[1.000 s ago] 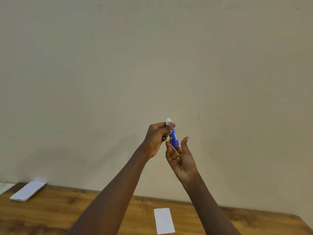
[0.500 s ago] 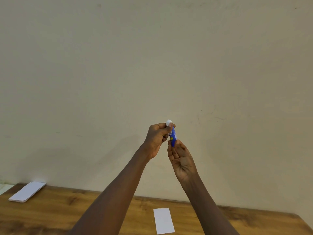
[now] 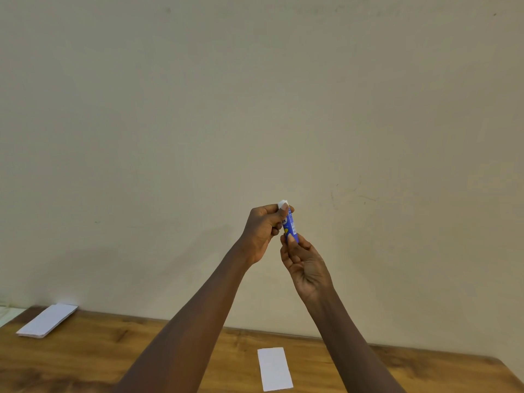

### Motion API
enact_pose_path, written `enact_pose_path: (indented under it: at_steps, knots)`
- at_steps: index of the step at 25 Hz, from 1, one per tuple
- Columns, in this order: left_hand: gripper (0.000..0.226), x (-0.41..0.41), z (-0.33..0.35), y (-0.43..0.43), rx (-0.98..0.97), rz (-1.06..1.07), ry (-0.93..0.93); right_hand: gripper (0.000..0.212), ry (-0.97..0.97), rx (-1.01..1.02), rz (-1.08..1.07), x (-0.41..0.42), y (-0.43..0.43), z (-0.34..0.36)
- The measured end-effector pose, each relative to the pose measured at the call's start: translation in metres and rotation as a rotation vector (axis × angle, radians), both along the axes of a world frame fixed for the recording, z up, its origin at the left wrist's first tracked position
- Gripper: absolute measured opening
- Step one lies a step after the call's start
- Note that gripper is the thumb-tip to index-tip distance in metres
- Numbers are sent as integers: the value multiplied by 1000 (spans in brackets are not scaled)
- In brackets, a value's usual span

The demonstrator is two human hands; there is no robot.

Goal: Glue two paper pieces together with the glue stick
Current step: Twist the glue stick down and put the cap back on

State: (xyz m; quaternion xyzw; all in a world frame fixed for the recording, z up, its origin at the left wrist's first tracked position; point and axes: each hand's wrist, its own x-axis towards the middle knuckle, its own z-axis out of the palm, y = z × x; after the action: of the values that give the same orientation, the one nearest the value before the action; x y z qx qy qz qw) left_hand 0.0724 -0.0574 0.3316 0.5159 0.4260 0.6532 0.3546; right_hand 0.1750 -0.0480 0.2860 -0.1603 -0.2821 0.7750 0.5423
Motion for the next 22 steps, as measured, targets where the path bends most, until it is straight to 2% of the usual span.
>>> enact_pose_path:
  at_steps: [2,3,5,6,10,14,17,20,22]
  knots:
    - [21,0,0,-1,4,5,-15,9,-3,-6,11,0,0,0]
    - [20,0,1,-1,4,6,-27,15,-3,-28,45,1,-2,2]
    - [19,0,2,-1,2,0,-34,45,-35,-98,114,3,-3,4]
    - [19,0,3,-2,2,-1,-31,51,-56,-126,137,4,-1,5]
    - [23,0,4,-2,14,1,-41,28,6,-143,142,2,-1,7]
    - [22,-1,6,-1,13,15,-16,5,80,-47,58,1,-1,4]
    - [20,-1,6,0,10,14,-30,11,81,-36,45,0,-2,4]
    - [20,-1,5,-1,13,3,-42,43,45,-121,129,3,-3,7]
    - [20,-1,3,-1,13,-1,-46,36,21,-147,157,3,-2,8]
